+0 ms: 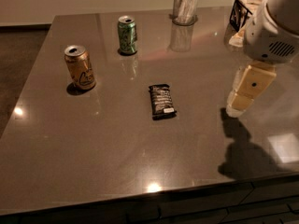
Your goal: Knock green can over
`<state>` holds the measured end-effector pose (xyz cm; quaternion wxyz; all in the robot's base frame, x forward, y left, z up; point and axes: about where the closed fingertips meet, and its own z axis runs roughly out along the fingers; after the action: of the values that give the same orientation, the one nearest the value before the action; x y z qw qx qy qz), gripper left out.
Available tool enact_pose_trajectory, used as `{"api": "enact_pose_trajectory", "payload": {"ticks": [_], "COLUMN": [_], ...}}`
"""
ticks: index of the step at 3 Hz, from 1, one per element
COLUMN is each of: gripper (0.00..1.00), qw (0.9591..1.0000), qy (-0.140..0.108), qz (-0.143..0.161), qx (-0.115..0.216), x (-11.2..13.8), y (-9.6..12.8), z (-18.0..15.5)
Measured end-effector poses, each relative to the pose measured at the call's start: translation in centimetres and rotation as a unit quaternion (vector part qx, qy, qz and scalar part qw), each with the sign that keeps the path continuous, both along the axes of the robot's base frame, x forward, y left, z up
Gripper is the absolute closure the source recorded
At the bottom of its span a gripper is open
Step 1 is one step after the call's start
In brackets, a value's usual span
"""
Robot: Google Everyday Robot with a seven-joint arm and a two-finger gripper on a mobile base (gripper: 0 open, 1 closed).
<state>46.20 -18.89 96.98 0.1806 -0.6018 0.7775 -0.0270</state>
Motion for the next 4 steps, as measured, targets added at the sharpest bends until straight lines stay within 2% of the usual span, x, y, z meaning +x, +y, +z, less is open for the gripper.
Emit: {"api": "enact_pose_trajectory", "payload": {"ticks": [1,2,3,4], "gripper": [0.00,0.00,0.00,0.00], "qw": [0.9999,0.9984,0.9936,0.9879], "qy": [0.006,0.012,0.004,-0.006], "qz": [-0.002,-0.022,-0.049,-0.063], "qx": [0.015,0.051,0.102,0.141], "x": [2.5,6.1,10.4,14.4], "y": [2.1,4.3,6.8,9.5], "z": [-1.1,-1.9,-2.0,-2.4]}}
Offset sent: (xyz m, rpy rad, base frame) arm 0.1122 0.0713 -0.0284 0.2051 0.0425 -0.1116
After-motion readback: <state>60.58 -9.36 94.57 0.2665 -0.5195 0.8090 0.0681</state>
